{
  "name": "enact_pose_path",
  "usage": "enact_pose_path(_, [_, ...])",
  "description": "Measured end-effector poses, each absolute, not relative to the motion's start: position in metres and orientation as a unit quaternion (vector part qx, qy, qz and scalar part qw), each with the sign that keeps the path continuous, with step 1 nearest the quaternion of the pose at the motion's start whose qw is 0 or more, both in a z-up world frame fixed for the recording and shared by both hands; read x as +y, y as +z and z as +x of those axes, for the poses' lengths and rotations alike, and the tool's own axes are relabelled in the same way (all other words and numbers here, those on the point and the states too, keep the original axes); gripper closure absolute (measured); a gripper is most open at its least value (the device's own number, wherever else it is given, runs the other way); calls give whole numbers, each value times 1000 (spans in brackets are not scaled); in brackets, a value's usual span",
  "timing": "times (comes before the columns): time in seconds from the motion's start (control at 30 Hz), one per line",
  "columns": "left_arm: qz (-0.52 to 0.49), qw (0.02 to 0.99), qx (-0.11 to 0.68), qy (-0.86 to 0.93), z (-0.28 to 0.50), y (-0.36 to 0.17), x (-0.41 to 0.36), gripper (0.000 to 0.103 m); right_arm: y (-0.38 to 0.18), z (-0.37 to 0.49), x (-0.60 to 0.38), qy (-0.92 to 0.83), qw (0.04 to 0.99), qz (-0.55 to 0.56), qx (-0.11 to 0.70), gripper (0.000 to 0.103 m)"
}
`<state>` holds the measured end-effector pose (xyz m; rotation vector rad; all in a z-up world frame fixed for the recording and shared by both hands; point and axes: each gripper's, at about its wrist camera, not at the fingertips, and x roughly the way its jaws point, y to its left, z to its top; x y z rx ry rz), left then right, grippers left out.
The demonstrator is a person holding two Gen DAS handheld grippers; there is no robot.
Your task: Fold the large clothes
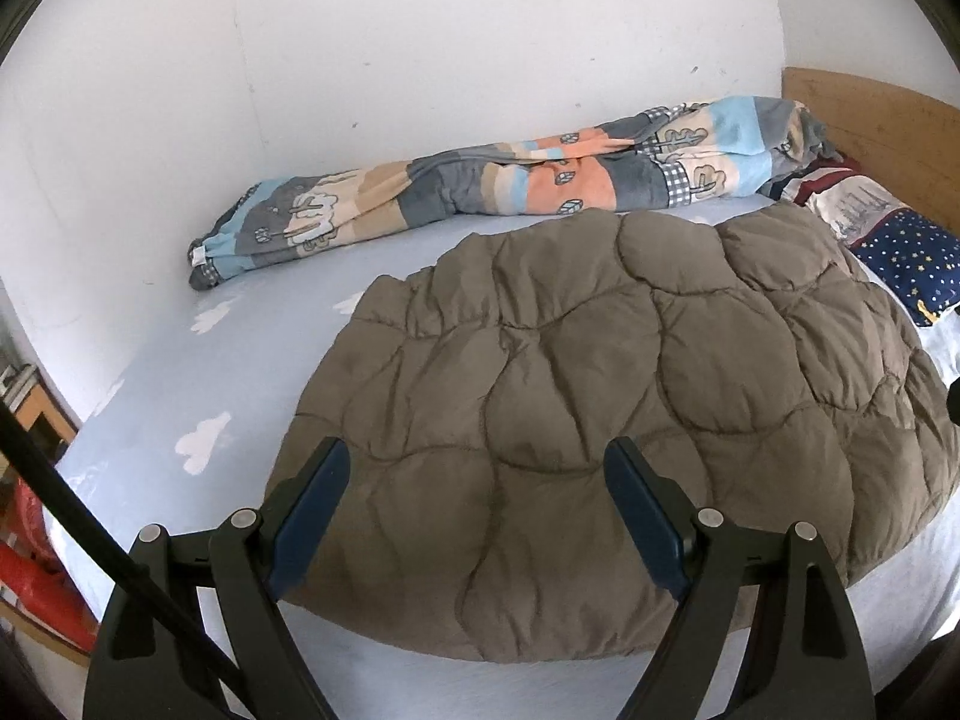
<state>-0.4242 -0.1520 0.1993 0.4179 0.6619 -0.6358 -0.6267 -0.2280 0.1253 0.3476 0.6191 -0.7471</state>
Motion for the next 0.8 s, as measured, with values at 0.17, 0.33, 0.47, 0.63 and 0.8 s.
enact_pose_path(0.17, [194, 881, 315, -296, -422, 202, -145, 17, 127, -627, -222, -356, 873, 157, 293, 27])
enact_pose_path(0.33, [179, 882, 327, -289, -421, 205, -142, 17, 126, -625, -217, -364, 873, 141, 292, 26])
enact_pose_path(0.47, [161, 886, 330, -283, -423, 213, -140, 17, 128, -622, -216, -362, 874, 144, 291, 26])
enact_pose_path(0.63, [162, 895, 308, -278, -431, 222, -137, 17, 132, -614, -211, -367, 876, 128, 287, 26])
enact_pose_path(0.8, [175, 896, 297, -279, -437, 223, -137, 17, 133, -611, -211, -366, 877, 125, 284, 24])
